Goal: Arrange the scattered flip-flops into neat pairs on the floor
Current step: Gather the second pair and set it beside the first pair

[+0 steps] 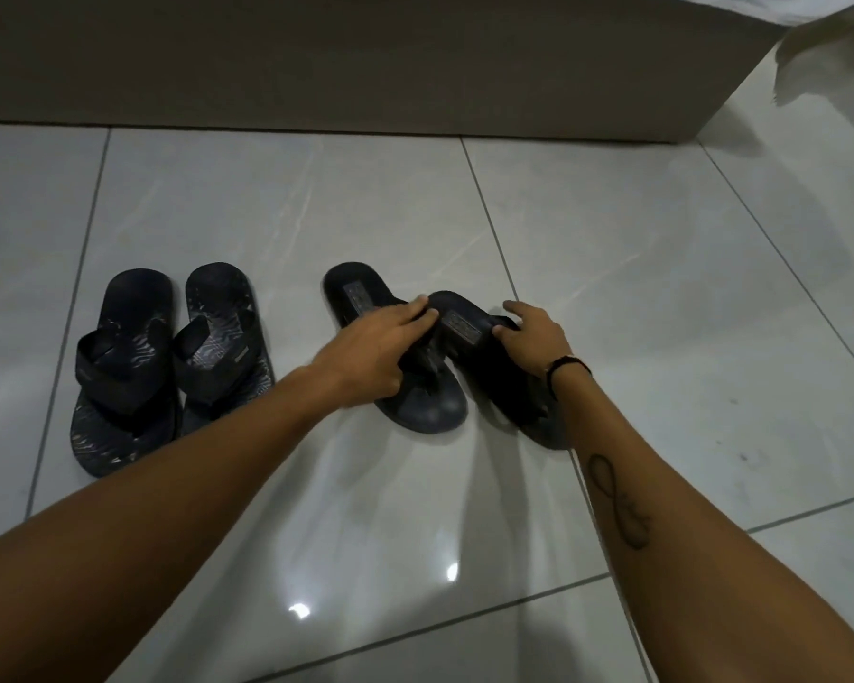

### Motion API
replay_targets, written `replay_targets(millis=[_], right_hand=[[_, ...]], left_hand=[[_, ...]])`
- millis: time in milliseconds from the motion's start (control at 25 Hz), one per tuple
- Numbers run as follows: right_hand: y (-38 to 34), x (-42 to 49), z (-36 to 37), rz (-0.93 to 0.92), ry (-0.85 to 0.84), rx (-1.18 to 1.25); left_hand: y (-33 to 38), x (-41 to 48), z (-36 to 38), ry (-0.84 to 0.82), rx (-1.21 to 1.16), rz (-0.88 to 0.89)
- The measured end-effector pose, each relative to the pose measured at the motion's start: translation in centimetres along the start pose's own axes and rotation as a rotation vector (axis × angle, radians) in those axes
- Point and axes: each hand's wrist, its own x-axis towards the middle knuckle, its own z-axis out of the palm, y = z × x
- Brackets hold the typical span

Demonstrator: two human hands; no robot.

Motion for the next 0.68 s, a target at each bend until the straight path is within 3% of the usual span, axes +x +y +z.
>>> replay_targets(millis=[80, 160, 240, 320, 520, 680], right_hand=[[1.3, -0.5, -1.9, -0.193, -0.055, 0.055], [2.3, -0.7, -3.2, -0.336, -0.237, -0.008], [2.4, -0.6, -3.2, -0.363, -0.412, -0.195], [1.6, -0.1, -2.1, -0.379, -0.479, -0.425], [0.8, 0.6, -0.6, -0.422, -0.336, -0.558], [0.1, 1.3, 0.1, -0.406, -0.188, -0.497]], left_hand=[[-1.3, -0.4, -0.1, 0.074, 0.015, -0.129], [-1.7, -0.8, 0.1, 0.029, 0.022, -0.321], [-1.6, -0.8, 0.7, -0.049, -0.002, -0.435], [-1.7, -0.5, 1.1, -0.083, -0.009, -0.448], [-3.0, 0.9, 1.0, -0.154, -0.070, -0.334], [-3.1, 2.2, 0.5, -0.212, -0.034, -0.269]])
